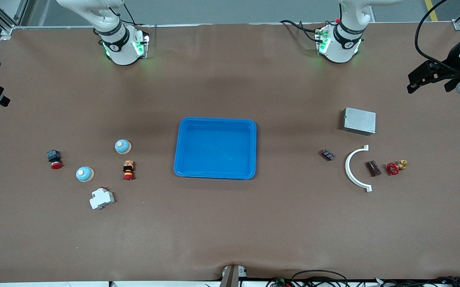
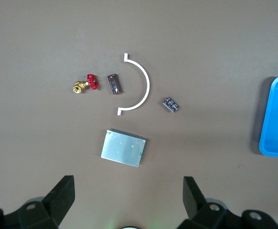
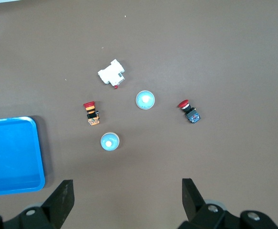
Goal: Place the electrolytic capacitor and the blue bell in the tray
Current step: 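Reach the left gripper to a black capacitor while the right gripper reaches a bell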
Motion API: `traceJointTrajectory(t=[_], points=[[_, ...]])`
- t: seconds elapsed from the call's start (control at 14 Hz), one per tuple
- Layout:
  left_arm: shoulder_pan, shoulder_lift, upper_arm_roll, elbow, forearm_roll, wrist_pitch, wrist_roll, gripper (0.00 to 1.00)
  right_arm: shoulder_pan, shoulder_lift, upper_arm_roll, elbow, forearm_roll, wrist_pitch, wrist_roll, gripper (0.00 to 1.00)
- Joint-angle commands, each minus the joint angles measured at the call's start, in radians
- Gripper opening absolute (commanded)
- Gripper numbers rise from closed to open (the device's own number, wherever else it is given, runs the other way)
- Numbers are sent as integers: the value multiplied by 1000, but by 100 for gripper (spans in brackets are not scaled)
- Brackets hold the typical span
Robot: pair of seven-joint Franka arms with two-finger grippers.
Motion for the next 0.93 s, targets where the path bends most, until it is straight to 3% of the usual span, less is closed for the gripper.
traceJointTrajectory(t=[0.0, 0.5, 0.86], points=[[4, 15, -2, 33, -1, -32, 23, 100, -7, 10, 4, 27, 5, -16, 1, 100], [10, 108, 21, 70, -6, -44, 20, 100, -7, 10, 4, 26, 5, -16, 2, 100], [22, 225, 18, 64, -15, 7, -139, 100, -3, 32, 4, 24, 5, -18, 1, 100]])
